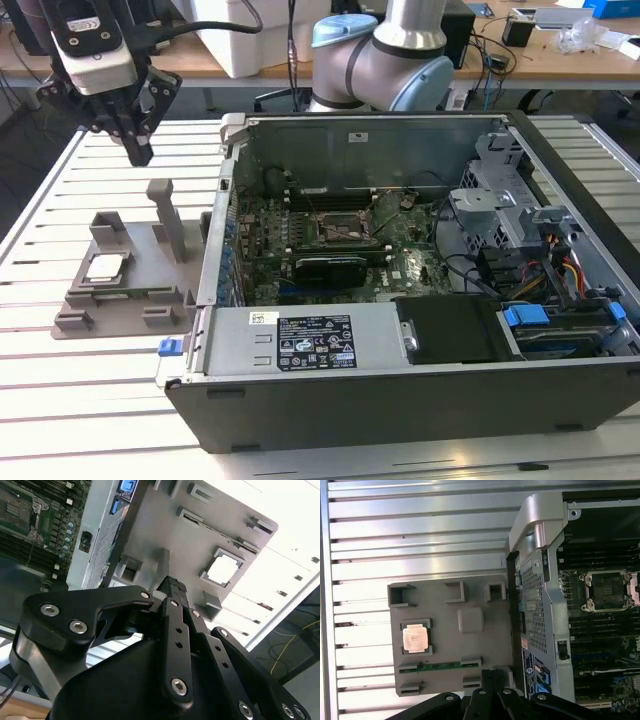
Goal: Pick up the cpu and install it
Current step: 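Reach for the cpu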
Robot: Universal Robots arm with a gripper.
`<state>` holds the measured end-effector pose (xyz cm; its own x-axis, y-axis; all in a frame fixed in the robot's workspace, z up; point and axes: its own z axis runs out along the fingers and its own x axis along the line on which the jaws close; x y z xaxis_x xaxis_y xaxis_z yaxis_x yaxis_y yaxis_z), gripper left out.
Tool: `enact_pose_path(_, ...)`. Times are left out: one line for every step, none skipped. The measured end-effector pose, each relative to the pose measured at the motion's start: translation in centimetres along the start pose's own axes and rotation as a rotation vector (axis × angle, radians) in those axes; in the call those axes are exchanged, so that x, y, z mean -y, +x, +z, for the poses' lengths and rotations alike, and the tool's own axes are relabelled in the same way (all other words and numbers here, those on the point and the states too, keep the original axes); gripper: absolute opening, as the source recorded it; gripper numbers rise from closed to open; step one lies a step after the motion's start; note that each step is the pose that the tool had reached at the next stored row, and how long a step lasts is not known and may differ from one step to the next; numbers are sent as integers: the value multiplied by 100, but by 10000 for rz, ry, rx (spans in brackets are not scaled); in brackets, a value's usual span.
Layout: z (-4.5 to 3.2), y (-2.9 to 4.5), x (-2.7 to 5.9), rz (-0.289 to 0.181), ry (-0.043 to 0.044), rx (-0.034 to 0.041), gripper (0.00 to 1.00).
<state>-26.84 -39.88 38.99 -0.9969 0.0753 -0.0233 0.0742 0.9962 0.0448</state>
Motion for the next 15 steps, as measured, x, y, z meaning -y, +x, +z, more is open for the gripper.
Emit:
enact_pose_path(0,21,2,0,0,0,11)
enact_pose_path(0,34,3,-1,0,0,11)
enact_pose_path(0,54,4,0,0,0,11)
enact_pose_path(0,68,5,0,0,0,11)
enact_pose_path(0,84,6,0,0,0,11)
enact_pose_path(0,99,7,1,0,0,11)
enact_pose_path(0,122,9,0,0,0,11)
enact_pose_path(0,158,12,0,0,1,11)
enact_pose_path(0,185,14,-1,0,0,11)
enact_pose_path(0,198,15,-1,0,0,11)
enact_pose_path(0,213,16,-1,0,0,11)
enact_pose_path(0,243,18,0,0,0,11)
enact_pose_path(1,277,21,0,0,0,11)
enact_pose_path(1,310,23,0,0,0,11)
enact_pose_path(1,367,28,1,1,0,11)
